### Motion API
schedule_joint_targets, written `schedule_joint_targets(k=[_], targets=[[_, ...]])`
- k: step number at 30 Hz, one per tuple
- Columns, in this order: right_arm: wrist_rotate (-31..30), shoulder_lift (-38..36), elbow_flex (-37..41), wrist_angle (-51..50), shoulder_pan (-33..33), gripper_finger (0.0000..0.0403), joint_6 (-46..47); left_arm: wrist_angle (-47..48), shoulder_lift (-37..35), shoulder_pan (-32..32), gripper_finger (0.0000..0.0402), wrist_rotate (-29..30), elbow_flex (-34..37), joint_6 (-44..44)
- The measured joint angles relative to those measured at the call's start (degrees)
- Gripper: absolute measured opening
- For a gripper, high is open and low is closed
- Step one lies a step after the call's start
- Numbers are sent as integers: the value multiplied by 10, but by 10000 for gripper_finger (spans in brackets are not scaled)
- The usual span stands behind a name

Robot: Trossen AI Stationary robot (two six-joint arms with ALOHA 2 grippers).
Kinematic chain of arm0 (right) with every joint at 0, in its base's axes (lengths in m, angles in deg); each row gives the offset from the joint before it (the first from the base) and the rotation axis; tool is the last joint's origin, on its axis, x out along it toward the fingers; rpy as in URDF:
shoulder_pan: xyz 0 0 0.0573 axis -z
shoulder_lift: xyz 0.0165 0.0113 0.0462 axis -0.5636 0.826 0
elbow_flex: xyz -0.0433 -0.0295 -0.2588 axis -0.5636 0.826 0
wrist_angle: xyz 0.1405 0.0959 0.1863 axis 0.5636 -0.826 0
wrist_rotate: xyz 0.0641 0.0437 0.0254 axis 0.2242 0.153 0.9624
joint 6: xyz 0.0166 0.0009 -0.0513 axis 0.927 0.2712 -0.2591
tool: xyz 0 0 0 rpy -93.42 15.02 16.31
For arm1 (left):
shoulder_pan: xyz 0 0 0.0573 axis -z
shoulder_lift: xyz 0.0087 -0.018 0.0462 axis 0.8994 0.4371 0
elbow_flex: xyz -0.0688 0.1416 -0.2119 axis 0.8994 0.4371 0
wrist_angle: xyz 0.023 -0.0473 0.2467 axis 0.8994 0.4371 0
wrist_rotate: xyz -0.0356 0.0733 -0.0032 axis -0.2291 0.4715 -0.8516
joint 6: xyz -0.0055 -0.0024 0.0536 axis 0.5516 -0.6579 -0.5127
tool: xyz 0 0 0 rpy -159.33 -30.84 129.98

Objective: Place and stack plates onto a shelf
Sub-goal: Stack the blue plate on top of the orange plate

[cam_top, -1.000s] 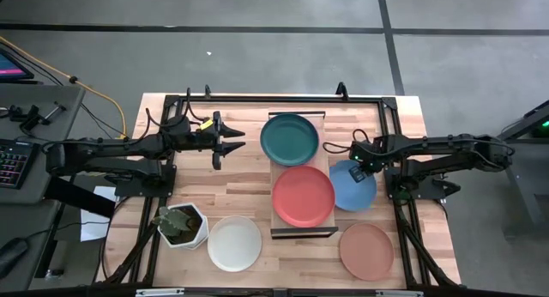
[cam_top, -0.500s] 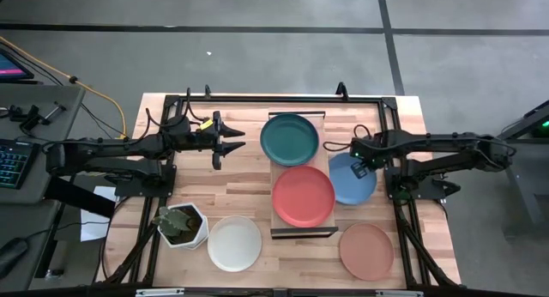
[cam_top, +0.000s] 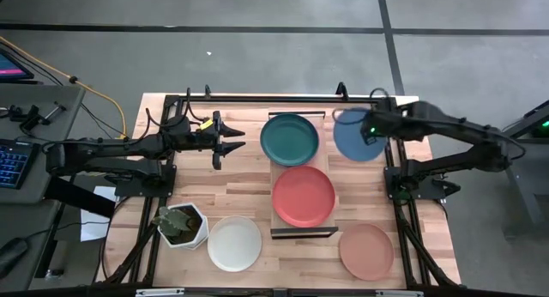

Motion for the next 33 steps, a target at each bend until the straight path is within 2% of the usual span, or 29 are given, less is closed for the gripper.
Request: schedule_joint_targets(k=[7,13,17,24,33], targets=[[-65,0,-121,18,-18,0,-47,2,0,0,145,0,0,0],[-67,-4,-169,93,-98,0,-87,9,0,0,145,0,0,0],[-33,-4,-169,158,-166,0,-95,10,0,0,145,0,0,0],[-2,27,-109,267,-272,0,-82,2,0,0,145,-1,0,4],[27,106,-93,315,-319,0,-56,-1,0,0,145,-3,0,5]])
